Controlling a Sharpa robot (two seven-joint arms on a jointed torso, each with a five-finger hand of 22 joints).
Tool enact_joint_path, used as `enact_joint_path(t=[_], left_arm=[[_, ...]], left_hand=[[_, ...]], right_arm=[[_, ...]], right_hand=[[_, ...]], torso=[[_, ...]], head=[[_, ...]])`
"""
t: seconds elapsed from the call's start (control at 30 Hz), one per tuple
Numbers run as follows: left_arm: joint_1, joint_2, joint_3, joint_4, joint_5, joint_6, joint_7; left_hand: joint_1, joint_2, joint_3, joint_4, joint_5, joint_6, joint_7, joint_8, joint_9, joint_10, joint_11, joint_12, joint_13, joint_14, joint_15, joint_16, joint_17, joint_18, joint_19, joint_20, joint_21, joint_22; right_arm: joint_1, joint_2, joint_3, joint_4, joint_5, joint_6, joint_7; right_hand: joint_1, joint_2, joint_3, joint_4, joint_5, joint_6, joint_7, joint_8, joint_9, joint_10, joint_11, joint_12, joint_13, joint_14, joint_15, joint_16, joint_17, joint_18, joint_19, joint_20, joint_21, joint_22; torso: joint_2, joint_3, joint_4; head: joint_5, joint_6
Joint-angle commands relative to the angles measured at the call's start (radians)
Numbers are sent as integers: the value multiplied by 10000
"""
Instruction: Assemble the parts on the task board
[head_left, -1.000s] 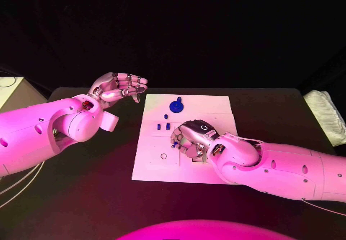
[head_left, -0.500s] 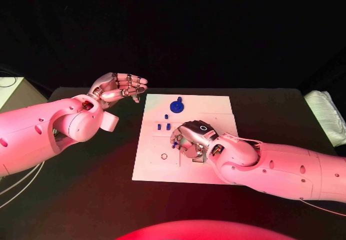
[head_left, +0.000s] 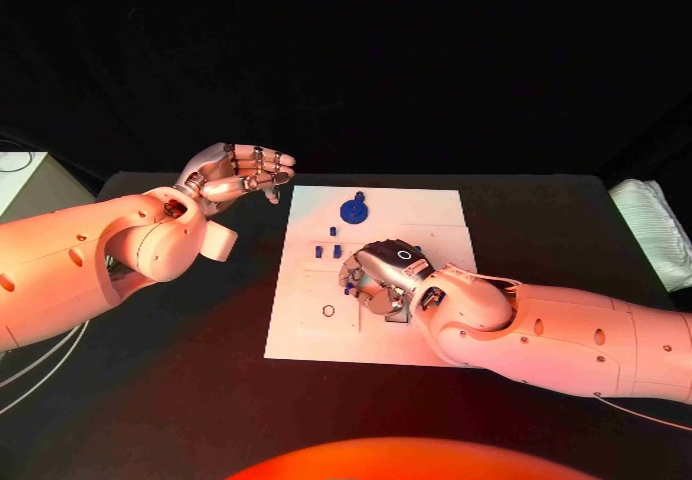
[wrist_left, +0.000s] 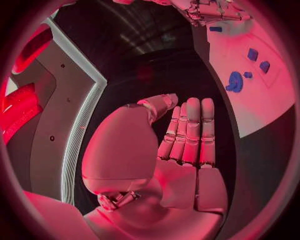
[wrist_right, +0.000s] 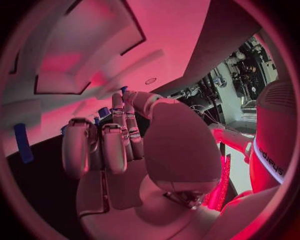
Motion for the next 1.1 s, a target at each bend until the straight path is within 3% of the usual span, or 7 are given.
enact_joint_path(t=[0.03,0.17,0.4,0.7,0.8,0.97,1.1], left_arm=[[4,4,8,29,57,78,22],[4,-1,8,34,54,79,11],[4,-2,8,43,21,96,-30],[4,-14,8,37,4,95,-90],[4,-19,8,30,2,95,-108],[4,-21,8,17,2,107,-130],[4,-20,8,3,1,129,-149]], left_hand=[[-34,65,-50,2,23,54,52,69,-8,-57,19,46,-9,-7,-13,-52,-7,149,-2,-24,-48,-8],[-34,65,-50,2,23,54,52,69,-8,-57,19,46,-9,-7,-13,-52,-7,149,-2,-24,-48,-8],[-18,74,-50,-11,25,58,50,87,-11,-66,16,56,-17,3,-16,-53,-13,151,3,-25,-51,-12],[-10,76,-52,-17,25,57,50,92,-12,-66,15,61,-19,18,-18,-46,-11,152,9,-27,-48,-12],[-10,76,-52,-17,25,57,50,92,-12,-66,15,61,-19,18,-18,-46,-11,152,9,-27,-48,-12],[2,75,-54,-29,25,56,48,99,-14,-67,14,67,-22,27,-21,-42,-12,154,14,-29,-45,-12],[2,75,-54,-29,25,56,48,99,-14,-67,14,67,-22,27,-21,-42,-12,154,14,-29,-45,-12]], right_arm=[[-30,46,-12,-8,-223,603,-50],[-33,86,-22,-34,-257,854,9],[-34,141,-46,-42,-275,1025,124],[-34,129,-67,-23,-285,421,115],[-34,105,-70,-20,-285,186,80],[-34,54,-72,16,-283,-142,63],[-38,-19,-72,112,-282,-418,82]], right_hand=[[-20,91,52,-29,29,47,2,44,15,381,-313,17,8,462,-63,6,-6,-29,288,-42,-40,1344],[-73,77,50,-49,36,34,9,45,27,375,-304,-9,4,451,-58,-25,-60,-18,270,-39,-94,1318],[-664,-174,-364,-57,188,-14,-43,73,131,361,-311,-177,1,414,-42,-117,-205,18,197,-14,-287,1241],[-1094,-534,-771,83,37,-465,111,-221,22,-299,-100,-465,-126,311,121,-326,-537,140,-48,100,-984,906],[-1059,-612,-891,64,58,-700,255,-349,-50,-996,80,-435,-269,16,291,-734,-1243,310,-440,245,-1959,433],[-966,-675,-1160,32,63,-1007,334,-532,-156,-1617,198,-332,-377,-360,400,-1090,-1892,466,-813,375,-2842,14],[-867,-705,-1745,61,493,-1047,352,-604,-229,-2039,237,-37,-406,-602,451,-1200,-2235,544,-999,443,-3294,-186]], torso=[[-5,0,-5],[-7,-4,-7],[-12,1,-16],[-10,8,-11],[-10,10,-7],[-8,15,-12],[-8,22,-13]], head=[[-2,-12],[-5,-25],[0,-43],[-10,-37],[-9,-18],[-32,7],[-45,31]])
